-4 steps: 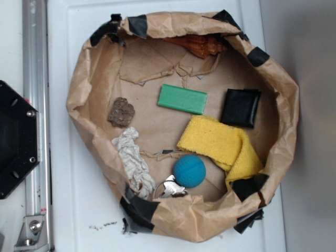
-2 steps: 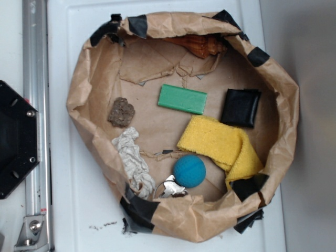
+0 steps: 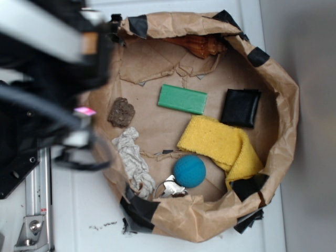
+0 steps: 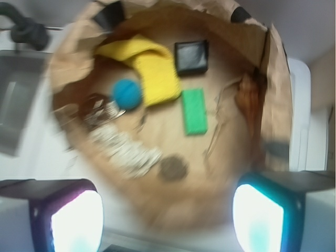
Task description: Grab the green block.
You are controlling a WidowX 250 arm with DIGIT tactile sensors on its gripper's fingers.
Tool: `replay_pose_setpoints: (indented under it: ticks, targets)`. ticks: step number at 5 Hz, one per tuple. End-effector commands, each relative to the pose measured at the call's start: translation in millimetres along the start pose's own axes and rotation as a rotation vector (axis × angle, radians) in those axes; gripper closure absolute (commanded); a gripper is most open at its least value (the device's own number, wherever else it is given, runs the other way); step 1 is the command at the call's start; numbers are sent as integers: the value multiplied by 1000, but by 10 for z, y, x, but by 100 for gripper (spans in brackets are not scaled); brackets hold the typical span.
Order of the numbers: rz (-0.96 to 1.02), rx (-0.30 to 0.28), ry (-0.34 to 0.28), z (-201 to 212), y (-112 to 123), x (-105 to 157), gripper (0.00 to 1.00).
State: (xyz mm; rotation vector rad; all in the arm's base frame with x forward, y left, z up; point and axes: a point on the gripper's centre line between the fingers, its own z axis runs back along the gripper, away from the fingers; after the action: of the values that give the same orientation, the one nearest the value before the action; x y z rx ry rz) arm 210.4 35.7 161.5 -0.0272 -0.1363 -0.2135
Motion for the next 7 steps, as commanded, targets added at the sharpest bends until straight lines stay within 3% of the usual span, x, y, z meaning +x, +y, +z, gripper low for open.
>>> replay_pose_setpoints:
  ticks: [1,2,4,5,6,7]
  targets:
    - [-94,52,75,-977,227,425,0]
    - [-173,48,74,-1358,43,300,0]
    - [-158,52,157,-1746,147,339,0]
    - [-124,61,95,-1599,232,354,100]
    - [-119,64,66,-1461,244,313,100]
    - [-65,97,108,-1321,272,290,100]
